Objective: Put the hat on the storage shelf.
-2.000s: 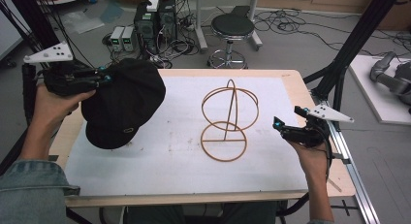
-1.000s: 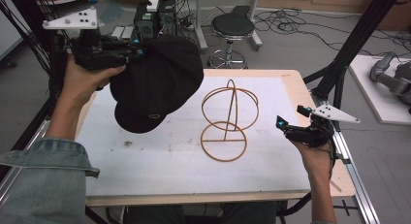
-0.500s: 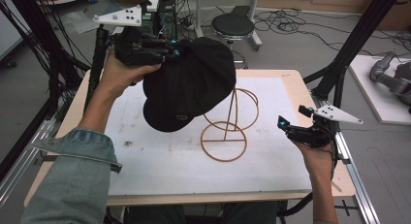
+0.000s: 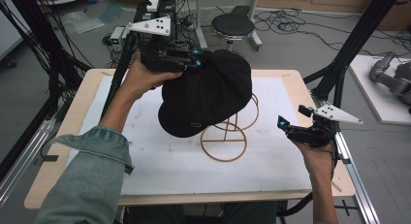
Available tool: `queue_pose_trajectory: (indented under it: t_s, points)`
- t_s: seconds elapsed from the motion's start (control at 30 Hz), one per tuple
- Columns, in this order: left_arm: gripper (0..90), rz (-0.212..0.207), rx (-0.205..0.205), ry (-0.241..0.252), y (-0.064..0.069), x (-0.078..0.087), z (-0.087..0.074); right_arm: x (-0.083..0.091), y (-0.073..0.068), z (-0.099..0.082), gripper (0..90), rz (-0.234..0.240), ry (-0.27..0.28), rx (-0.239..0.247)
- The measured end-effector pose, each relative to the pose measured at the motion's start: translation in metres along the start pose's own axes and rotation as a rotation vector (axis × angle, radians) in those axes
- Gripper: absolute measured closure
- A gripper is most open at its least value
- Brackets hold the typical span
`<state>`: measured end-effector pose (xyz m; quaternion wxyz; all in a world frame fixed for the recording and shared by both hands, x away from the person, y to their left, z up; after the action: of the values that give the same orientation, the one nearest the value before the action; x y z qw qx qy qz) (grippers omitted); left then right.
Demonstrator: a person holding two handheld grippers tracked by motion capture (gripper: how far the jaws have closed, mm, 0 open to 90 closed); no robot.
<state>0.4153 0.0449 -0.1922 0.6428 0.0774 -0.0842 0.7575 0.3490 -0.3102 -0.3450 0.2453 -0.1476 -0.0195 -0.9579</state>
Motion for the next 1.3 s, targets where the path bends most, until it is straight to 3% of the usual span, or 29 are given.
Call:
queue_pose_trajectory:
  t_s: [0.5,1.3]
  points:
    - [78.9,-0.061,-0.006,-0.041,0.006,-0.033,-0.007,-0.002,-0.003,0.0,11.1,0.007,-0.005,0.002]
    - [77.2,-0.105,0.002,-0.128,0.006,-0.07,-0.025,-0.002,-0.002,0.0,11.1,0.007,-0.003,0.004]
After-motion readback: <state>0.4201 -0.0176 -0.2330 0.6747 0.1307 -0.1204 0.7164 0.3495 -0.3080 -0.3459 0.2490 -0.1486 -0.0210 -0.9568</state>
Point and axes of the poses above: each handheld gripper's, and its own axes: x roughly backward along the jaws, z roughly out of its top, y roughly to its right, the point moved 5 cm from there along -x, roughly forward along the jaws, and after that the axes turned 1 degree about -z, right-handed, at the moved point
